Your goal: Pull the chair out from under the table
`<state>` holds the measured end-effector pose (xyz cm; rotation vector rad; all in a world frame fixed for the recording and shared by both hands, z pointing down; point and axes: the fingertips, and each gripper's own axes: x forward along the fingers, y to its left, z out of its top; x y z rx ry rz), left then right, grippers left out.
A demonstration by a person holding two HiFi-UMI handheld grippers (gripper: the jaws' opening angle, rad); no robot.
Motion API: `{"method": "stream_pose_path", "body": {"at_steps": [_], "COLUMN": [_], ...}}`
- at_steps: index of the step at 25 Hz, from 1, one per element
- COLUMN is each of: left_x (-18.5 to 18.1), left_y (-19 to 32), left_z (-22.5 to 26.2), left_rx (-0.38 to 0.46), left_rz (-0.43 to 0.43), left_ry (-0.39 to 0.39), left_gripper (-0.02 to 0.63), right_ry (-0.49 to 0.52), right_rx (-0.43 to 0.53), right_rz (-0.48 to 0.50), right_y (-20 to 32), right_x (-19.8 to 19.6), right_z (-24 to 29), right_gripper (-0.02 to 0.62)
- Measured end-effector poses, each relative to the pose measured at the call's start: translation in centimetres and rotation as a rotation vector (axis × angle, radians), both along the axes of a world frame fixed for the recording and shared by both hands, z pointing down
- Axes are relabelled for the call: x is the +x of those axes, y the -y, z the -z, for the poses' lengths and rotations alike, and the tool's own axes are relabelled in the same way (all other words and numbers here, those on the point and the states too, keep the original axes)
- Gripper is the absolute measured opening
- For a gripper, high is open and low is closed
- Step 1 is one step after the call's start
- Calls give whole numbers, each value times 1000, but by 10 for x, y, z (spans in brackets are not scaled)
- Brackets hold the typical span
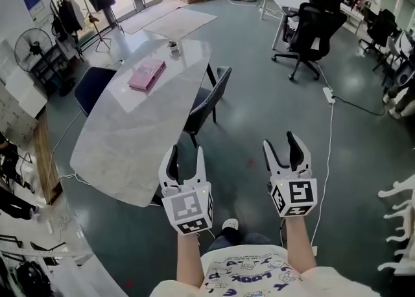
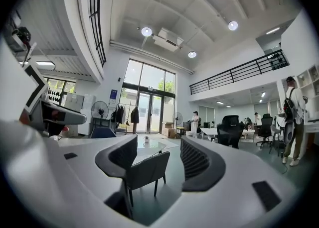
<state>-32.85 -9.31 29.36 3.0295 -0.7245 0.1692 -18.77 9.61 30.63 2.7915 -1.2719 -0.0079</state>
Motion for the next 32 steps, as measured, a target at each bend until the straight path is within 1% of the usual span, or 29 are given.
{"method": "stream_pose_path", "body": {"at_steps": [4, 9, 17, 20, 24, 28, 32], "left_x": [10, 27, 66, 85, 118, 155, 197], "left_y": [14, 26, 39, 42, 60, 75, 94], "left_z": [-5, -18, -33, -35, -40, -48, -50], "left_rx": [-6, -13, -11, -6, 4, 5, 5], "left_rz": [-24, -43, -56, -53, -23, -6, 19], "left_ry": [13, 40, 57, 68, 86, 100, 125], "left_gripper": [233, 235, 235, 235, 241, 242, 242], "right_ry": [15, 29, 35, 37, 42, 37, 32], "right_rx": [-2, -29, -46, -49, -63, -56, -76], "right_rz": [-22, -39, -43, -35, 0, 40, 95], "right_y": [8, 15, 29, 34, 55, 77, 107], "right_x": [7, 22, 60, 81, 118, 156, 198], "right_z": [-3, -13, -24, -27, -32, -37, -39], "right_gripper": [284, 290, 295, 296, 298, 302, 302]}}
